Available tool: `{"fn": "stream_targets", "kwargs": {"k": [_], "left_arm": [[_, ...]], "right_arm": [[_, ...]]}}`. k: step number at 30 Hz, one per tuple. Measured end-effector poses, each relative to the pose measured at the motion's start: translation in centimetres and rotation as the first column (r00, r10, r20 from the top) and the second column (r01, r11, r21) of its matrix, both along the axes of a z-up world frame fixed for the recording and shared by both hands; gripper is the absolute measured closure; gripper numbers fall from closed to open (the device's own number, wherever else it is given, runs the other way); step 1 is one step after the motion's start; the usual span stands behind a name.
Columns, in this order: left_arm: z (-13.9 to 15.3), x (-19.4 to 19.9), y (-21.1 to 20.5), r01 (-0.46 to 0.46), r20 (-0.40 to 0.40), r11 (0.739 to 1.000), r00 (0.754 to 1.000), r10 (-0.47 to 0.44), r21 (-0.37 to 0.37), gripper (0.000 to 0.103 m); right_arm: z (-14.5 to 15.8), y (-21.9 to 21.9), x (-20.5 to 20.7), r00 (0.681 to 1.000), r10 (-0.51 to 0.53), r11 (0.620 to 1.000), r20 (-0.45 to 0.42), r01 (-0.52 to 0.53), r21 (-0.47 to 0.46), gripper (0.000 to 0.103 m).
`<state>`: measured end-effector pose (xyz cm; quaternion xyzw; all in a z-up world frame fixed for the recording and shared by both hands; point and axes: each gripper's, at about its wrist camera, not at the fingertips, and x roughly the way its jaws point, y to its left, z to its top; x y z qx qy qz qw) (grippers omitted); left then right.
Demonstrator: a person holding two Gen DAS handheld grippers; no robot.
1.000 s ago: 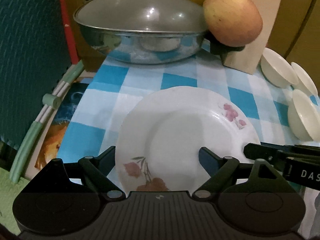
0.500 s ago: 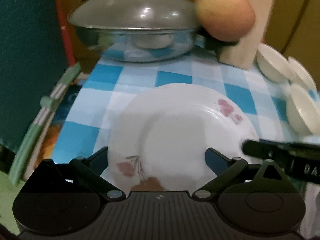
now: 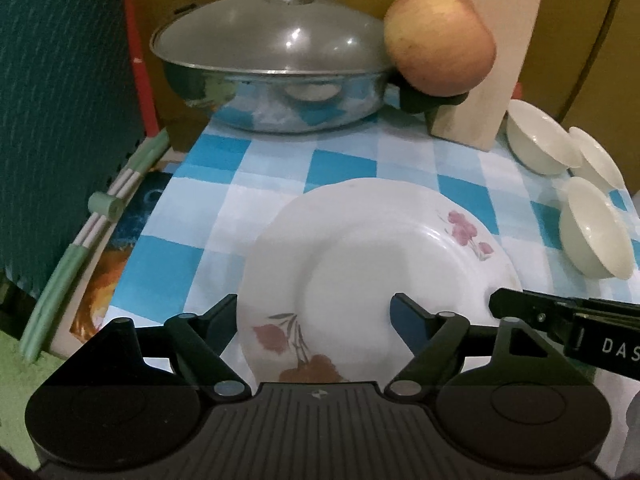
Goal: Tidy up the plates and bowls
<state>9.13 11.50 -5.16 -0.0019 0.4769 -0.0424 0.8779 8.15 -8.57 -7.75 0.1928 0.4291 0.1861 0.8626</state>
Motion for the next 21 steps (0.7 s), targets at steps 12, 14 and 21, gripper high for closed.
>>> {"fn": "stream_targets", "kwargs": {"k": [12, 14, 21], "left_arm": [[1.8, -2.5, -1.8, 0.062, 0.057, 0.998, 0.996, -0.061, -0.006, 0.018], [1.9, -2.9, -2.4, 0.074, 0.061, 0.997, 0.995, -0.073, -0.006, 0.018], [2.6, -4.5, -4.6, 0.135, 0.080, 0.991, 0.988, -0.134, -0.018, 0.018]], "right_arm": [[2.0, -1.7, -3.7, 0.999, -0.043, 0.999, 0.029, 0.044, -0.004, 0.082], [2.3, -2.1, -4.5, 0.998, -0.059, 0.998, 0.029, 0.059, -0.006, 0.082], [3.2, -4.3, -7.4, 0.991, -0.124, 0.992, 0.047, 0.125, -0.014, 0.082]]}}
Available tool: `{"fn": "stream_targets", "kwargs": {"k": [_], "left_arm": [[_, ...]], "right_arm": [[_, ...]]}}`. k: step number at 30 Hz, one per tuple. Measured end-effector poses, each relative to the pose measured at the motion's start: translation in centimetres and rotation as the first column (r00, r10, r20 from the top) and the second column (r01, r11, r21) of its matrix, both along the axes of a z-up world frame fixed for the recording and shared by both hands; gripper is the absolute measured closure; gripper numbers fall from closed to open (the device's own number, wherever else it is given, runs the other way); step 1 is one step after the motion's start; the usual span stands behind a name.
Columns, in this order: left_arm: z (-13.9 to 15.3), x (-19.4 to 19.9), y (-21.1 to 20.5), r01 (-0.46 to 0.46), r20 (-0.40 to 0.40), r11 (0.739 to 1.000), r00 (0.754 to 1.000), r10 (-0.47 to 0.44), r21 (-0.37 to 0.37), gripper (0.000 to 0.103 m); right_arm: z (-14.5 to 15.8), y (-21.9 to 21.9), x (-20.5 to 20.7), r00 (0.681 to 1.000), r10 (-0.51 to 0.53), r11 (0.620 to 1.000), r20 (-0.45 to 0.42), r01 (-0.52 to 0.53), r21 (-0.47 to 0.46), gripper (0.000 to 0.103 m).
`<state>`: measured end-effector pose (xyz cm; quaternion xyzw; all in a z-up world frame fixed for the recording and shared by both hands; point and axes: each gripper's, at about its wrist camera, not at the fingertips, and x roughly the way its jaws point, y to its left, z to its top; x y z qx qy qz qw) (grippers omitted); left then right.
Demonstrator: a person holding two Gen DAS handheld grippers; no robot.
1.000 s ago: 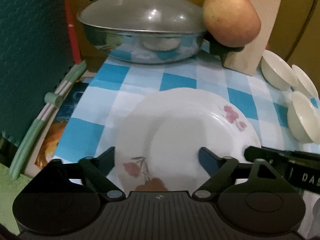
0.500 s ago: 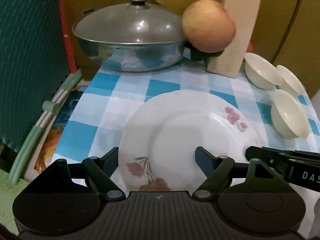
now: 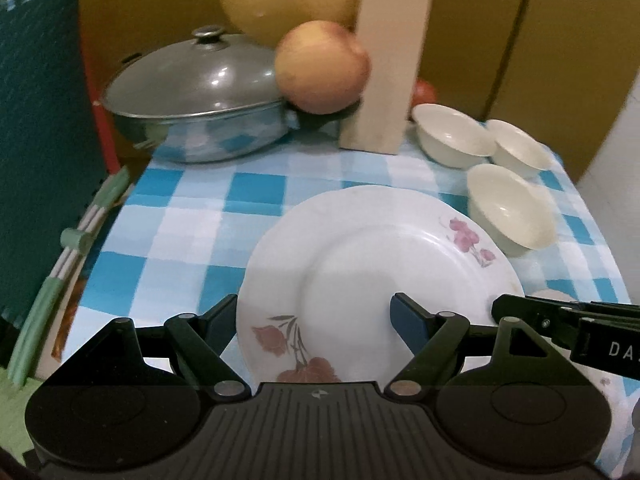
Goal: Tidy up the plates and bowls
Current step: 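Carry the red-flowered plate with the left tool toward the plate stack in the right tool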
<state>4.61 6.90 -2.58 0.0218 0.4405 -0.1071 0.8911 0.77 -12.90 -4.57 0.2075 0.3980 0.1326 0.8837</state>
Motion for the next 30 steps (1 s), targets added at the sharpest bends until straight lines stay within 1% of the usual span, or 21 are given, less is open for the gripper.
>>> {"fn": "stream_targets", "kwargs": {"k": [10, 14, 17, 23, 30], "left_arm": [[0.3, -2.6, -3.1, 0.097, 0.003, 0.995, 0.995, -0.097, -0.020, 0.018], [0.3, -3.6, -4.6, 0.140, 0.014, 0.990, 0.990, -0.140, -0.005, 0.018], [-0.2, -4.2, -5.8, 0.174, 0.008, 0.985, 0.985, -0.174, 0.009, 0.018], [-0.9, -4.9, -7.6, 0.224, -0.015, 0.975, 0.975, -0.223, 0.011, 0.018], [-1.2, -5.5, -9.2, 0.252, -0.024, 0.968, 0.968, -0.251, 0.015, 0.018]], "right_arm": [[0.9, -3.0, -4.6, 0.997, -0.074, 0.997, -0.003, 0.074, -0.015, 0.082], [0.7, -4.1, -6.2, 0.995, -0.097, 0.995, -0.019, 0.097, -0.016, 0.082], [0.2, -5.0, -7.2, 0.992, -0.122, 0.992, -0.040, 0.121, -0.024, 0.081], [-0.3, -6.5, -8.7, 0.984, -0.165, 0.986, -0.063, 0.164, -0.028, 0.081], [-0.6, -7.6, -9.6, 0.976, -0.203, 0.979, -0.077, 0.200, -0.037, 0.081]]}}
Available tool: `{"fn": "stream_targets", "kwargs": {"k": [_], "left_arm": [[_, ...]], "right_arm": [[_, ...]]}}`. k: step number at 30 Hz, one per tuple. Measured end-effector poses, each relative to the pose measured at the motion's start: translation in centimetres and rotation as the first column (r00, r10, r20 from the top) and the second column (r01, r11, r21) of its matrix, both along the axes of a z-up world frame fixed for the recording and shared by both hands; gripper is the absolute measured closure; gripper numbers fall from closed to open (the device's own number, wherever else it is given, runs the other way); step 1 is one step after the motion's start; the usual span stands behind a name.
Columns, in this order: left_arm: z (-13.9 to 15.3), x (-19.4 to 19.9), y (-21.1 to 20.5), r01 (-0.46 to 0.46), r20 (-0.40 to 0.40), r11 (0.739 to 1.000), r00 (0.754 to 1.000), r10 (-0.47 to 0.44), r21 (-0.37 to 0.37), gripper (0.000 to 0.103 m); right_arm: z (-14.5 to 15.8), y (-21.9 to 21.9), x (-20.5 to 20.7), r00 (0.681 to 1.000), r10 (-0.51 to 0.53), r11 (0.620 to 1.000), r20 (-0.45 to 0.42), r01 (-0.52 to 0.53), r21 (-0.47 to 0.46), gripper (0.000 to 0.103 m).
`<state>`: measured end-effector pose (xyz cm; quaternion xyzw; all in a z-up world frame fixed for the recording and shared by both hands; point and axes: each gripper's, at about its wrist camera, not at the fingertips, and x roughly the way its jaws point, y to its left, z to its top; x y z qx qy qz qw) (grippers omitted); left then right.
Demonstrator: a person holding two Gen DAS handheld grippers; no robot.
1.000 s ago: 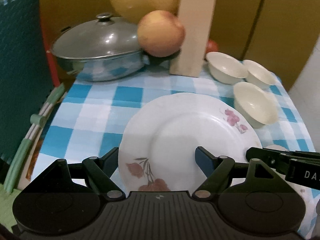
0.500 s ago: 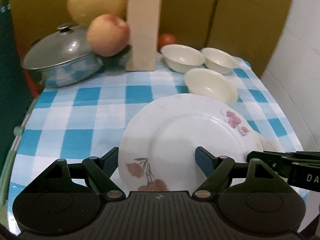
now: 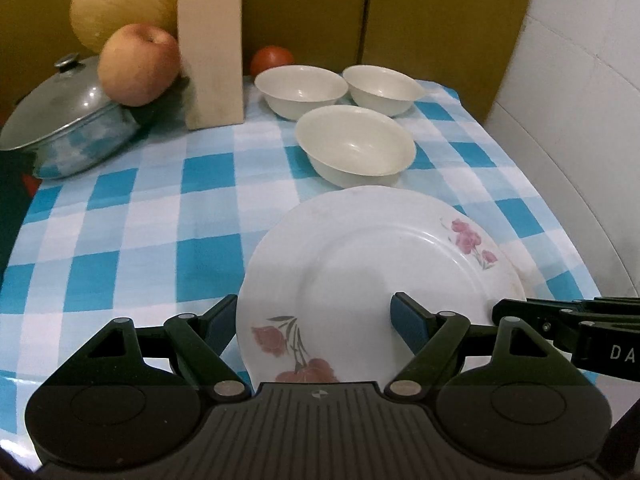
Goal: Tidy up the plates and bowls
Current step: 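Carry the red-flowered plate with the left tool toward the plate stack in the right tool, then press the red-flowered plate onto the stack while the right tool holds the stack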
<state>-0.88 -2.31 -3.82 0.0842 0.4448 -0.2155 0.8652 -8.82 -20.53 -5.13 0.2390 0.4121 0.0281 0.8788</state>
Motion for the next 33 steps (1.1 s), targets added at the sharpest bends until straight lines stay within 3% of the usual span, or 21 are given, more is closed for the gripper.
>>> {"fn": "stream_targets", "kwargs": {"k": [33], "left_arm": [[-1.6, -0.7, -4.0, 0.083, -0.025, 0.996, 0.996, -0.082, 0.037, 0.017]], "right_arm": [[-0.9, -1.6, -1.1, 0.995, -0.087, 0.993, -0.045, 0.083, -0.081, 0.077]]}}
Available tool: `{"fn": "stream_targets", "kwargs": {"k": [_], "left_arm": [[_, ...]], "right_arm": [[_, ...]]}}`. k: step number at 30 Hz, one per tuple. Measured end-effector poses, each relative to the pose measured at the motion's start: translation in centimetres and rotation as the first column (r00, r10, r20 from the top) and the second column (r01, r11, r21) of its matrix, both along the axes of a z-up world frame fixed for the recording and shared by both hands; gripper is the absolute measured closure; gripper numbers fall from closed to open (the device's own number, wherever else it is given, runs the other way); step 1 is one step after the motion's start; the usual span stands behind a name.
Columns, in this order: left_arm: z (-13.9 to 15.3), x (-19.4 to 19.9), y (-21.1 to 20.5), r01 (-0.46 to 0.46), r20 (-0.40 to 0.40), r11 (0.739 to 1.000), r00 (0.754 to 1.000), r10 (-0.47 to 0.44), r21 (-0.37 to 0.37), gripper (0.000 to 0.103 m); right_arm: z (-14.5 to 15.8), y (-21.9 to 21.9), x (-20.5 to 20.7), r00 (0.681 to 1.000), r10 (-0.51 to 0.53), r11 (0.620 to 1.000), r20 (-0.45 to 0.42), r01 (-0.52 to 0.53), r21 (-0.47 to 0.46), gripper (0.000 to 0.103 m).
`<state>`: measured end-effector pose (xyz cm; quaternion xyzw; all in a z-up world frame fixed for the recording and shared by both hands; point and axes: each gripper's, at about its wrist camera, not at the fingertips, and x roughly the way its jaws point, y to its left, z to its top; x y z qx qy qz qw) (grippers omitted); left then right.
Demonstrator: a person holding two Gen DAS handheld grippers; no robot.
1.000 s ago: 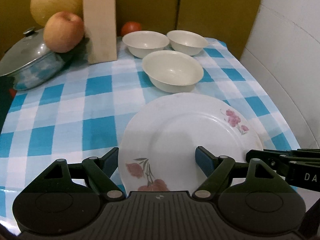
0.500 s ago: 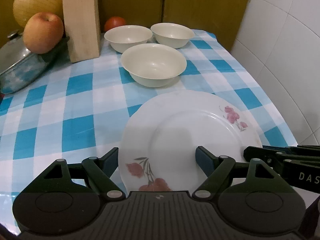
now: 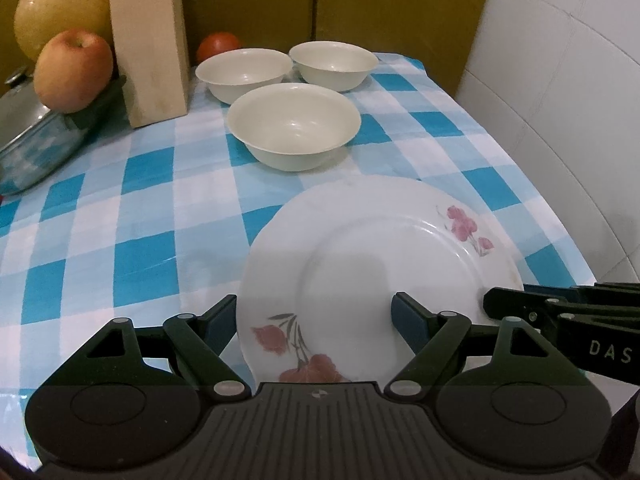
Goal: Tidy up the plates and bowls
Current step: 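Press the red-flowered plate onto the stack while the right tool holds the stack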
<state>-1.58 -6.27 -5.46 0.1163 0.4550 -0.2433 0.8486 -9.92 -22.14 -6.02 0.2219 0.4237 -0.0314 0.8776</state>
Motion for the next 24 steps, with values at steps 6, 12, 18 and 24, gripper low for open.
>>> {"fn": "stream_targets", "kwargs": {"k": [6, 12, 18, 24], "left_arm": [[-0.15, 0.07, -0.24, 0.003, -0.001, 1.000, 1.000, -0.003, 0.004, 0.017], [-0.20, 0.05, -0.44, 0.009, -0.006, 1.000, 1.000, -0.009, 0.004, 0.017], [-0.40, -0.27, -0.93, 0.035, 0.001, 0.999, 0.999, -0.035, 0.019, 0.017], [-0.38, -0.24, -0.86, 0.039, 0.002, 0.999, 0.999, -0.039, 0.023, 0.018]], "right_arm": [[-0.08, 0.08, -0.02, 1.000, -0.002, 1.000, -0.004, 0.001, -0.015, 0.076], [-0.07, 0.03, 0.00, 1.000, -0.015, 0.999, -0.006, 0.015, -0.029, 0.074], [0.01, -0.05, 0.07, 1.000, -0.029, 0.998, -0.008, 0.028, -0.059, 0.074], [-0.08, -0.04, 0.25, 0.999, -0.031, 0.998, -0.022, 0.029, -0.056, 0.072]]}}
